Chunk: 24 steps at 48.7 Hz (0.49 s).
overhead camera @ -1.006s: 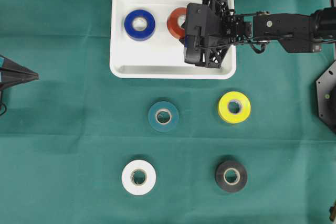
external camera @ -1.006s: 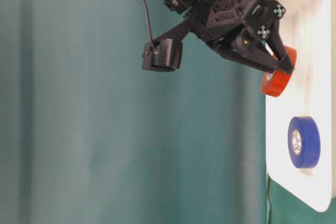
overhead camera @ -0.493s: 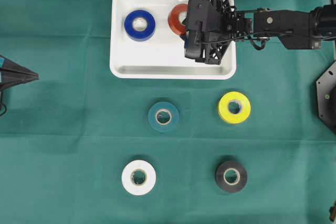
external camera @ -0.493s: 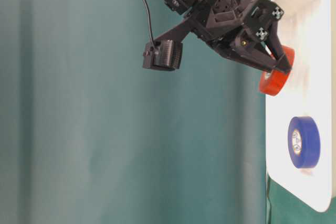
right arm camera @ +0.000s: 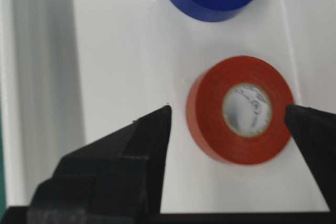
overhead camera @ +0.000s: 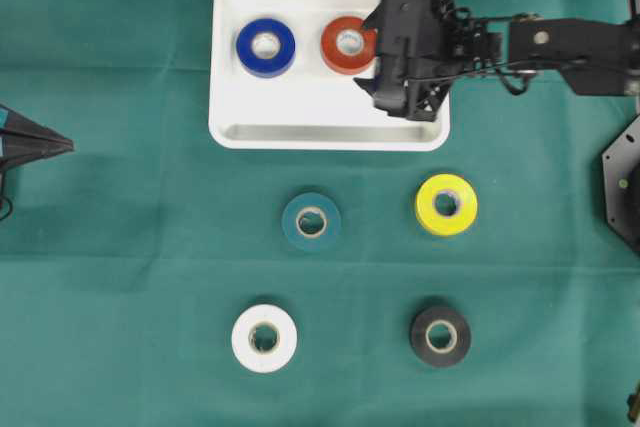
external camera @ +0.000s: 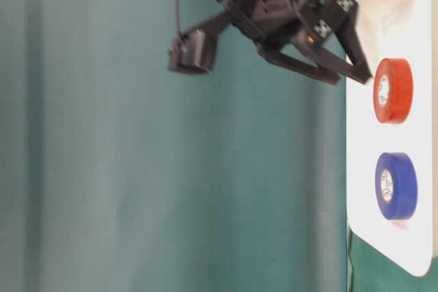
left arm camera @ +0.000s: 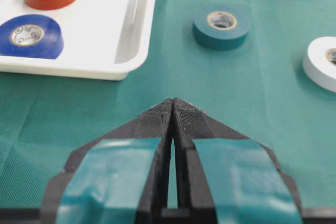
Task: Put the tape into the white case with the right arm.
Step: 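Release the red tape and retract the right gripper right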
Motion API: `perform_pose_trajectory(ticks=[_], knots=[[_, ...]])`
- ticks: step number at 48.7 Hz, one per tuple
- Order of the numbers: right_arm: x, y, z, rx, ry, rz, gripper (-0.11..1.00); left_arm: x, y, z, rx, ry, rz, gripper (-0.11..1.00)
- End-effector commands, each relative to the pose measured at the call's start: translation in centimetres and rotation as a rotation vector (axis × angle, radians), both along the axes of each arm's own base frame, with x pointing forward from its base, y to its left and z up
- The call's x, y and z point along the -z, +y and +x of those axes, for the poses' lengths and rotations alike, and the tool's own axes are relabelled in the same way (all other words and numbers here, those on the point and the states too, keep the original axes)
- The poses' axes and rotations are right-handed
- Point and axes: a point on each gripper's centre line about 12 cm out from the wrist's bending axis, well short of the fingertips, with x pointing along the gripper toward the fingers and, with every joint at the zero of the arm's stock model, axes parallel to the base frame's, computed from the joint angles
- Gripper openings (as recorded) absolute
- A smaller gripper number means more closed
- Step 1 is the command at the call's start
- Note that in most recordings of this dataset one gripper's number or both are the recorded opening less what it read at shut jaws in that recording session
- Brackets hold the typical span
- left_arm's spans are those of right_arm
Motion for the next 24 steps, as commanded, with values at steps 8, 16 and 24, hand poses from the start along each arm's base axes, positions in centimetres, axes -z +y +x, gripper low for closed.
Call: perform_pose_trajectory(ticks=[8,16,24], knots=[[-2.9,1.4,-3.8,-0.004,-0.078,-0.028,0.62,-0.5,0.0,0.1,-0.002,-0.012,0.001,0.01],[-3.1,2.8,-7.4,-0.011,-0.112,-0.029,0.62,-0.4,0.0,0.1,-0.003,-0.009,0.000,0.01],[-3.3,4.3,-10.6,-0.030,-0.191,-0.035,0.62,-0.4,0.1,0.1,-0.008,-0.011,0.001,0.01]])
